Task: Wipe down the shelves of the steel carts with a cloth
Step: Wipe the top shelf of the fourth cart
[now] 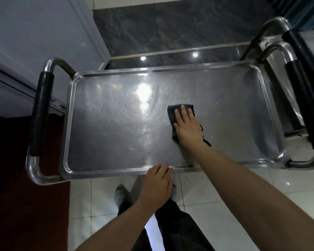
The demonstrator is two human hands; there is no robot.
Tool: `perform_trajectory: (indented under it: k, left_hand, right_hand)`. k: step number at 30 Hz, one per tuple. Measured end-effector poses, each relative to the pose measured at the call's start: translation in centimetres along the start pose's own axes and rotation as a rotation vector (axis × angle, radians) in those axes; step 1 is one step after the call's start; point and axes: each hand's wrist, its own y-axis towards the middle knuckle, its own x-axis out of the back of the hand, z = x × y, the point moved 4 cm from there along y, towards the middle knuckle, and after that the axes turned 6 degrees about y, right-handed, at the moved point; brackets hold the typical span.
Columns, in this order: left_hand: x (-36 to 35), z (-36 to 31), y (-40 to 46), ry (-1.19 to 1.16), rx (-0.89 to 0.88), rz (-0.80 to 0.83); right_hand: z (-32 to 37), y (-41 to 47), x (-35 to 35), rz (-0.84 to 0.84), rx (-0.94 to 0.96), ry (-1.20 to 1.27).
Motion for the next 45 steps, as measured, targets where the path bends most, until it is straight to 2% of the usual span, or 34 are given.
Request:
perform_trajectory:
  k: [8, 19, 24, 28, 31, 35, 40, 45]
  left_hand:
    - [0.4, -0.2, 0.0, 0.035, 0.026, 0.038]
    - [1.5, 0.5, 0.7, 0.027, -0.019, 0.142]
    - [1.7, 0.3, 1.0, 0.019, -0.044, 0.111]
    - [1.4, 0.3, 1.0, 0.031, -0.032, 0.097]
    - [1.6, 0.0, 1.0, 0.018, -0.004, 0.067]
    - [1.4, -0.6, 1.3, 0.009, 0.091, 0.053]
    - [0.4, -0.8, 2.0, 0.06, 0.188, 0.095]
    - [0.2, -1.5, 2.2, 0.093, 0.281, 0.096]
  right_hand:
    - [-3.1, -0.4, 0.6, -0.012, -0.048, -0.041]
    - [-2.1, -12.3, -4.3, 0.003, -0.09, -0.028]
    - [-3.6, -14.2, -4.0, 0.031, 0.0, -0.103]
    - [-4.8, -14.7, -3.0, 0.063, -0.114, -0.083]
    - [-4.4, -13.7, -2.2, 0.108, -0.081, -0.075]
    - [-4.9, -9.2, -0.6, 0.037, -0.095, -0.039]
    - [-5.6, -3.3, 1.8, 0.045, -0.073, -0.046]
    - [-9.2, -1.3, 3.8, 0.027, -0.039, -0.064]
